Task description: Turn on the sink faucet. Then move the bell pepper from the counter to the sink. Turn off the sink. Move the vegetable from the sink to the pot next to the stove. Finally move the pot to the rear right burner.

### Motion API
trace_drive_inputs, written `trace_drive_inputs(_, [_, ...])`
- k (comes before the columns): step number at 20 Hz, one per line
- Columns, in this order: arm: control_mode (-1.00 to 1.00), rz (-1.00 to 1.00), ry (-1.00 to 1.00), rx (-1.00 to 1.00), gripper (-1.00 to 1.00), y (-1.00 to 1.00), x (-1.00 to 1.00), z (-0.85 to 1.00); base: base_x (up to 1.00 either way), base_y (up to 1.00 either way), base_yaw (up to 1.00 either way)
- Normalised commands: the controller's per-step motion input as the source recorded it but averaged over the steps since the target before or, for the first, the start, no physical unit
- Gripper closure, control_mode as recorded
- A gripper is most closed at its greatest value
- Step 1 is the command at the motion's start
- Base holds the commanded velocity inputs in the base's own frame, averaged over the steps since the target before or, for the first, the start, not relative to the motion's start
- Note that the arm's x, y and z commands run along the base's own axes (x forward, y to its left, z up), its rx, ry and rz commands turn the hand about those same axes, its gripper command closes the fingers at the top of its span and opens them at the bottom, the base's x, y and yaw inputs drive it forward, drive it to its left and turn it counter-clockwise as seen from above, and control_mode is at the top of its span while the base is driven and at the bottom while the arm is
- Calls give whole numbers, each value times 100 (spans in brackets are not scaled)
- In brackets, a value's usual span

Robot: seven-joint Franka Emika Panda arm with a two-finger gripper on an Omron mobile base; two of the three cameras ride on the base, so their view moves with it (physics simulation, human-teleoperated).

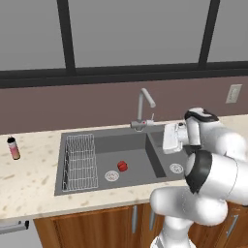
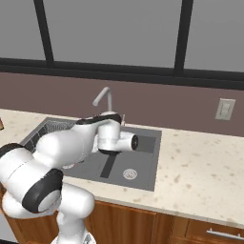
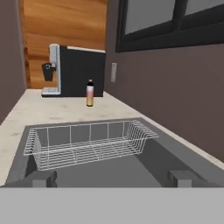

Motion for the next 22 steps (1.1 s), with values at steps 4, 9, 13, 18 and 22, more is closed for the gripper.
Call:
trace_drive_inputs(4, [-100,-9,15,-9,-100,60,-24,30,0,0,0])
trace_drive_inputs(9, [-100,-11,20,-10,-100,58,-16,26,0,0,0])
trace_drive_inputs(13, [-100,-19,24,-9,-100,49,-10,9,0,0,0])
trace_drive_inputs(18, [-100,-23,27,-9,-100,44,0,0,0,0,0])
trace_drive_inputs(22, [-100,-24,27,-8,-100,39,0,0,0,0,0])
